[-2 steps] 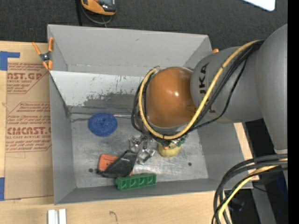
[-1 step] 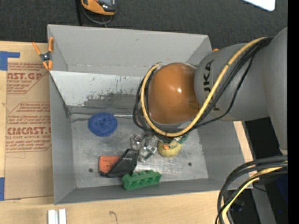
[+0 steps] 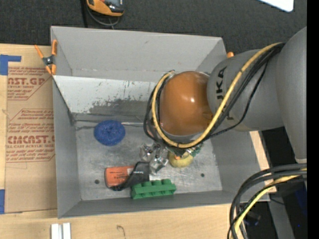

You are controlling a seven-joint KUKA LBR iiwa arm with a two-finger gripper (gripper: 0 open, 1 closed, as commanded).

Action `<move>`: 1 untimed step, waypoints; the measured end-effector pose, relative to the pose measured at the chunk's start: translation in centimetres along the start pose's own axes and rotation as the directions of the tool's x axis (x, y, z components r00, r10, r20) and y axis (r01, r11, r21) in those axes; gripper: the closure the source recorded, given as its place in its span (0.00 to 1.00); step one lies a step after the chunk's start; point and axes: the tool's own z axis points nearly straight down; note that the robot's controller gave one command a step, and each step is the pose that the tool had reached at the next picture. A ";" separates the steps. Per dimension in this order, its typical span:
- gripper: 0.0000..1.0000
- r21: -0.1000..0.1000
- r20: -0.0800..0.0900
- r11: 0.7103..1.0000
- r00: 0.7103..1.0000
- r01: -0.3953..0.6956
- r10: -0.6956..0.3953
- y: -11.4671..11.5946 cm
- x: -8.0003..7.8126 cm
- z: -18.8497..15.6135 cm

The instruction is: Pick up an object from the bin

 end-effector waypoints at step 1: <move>1.00 -0.007 -0.007 1.000 1.000 0.010 -0.010 0.4 0.2 -0.1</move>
Offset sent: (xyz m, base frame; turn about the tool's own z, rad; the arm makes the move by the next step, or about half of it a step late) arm -0.0070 -0.0446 -0.0271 -0.0871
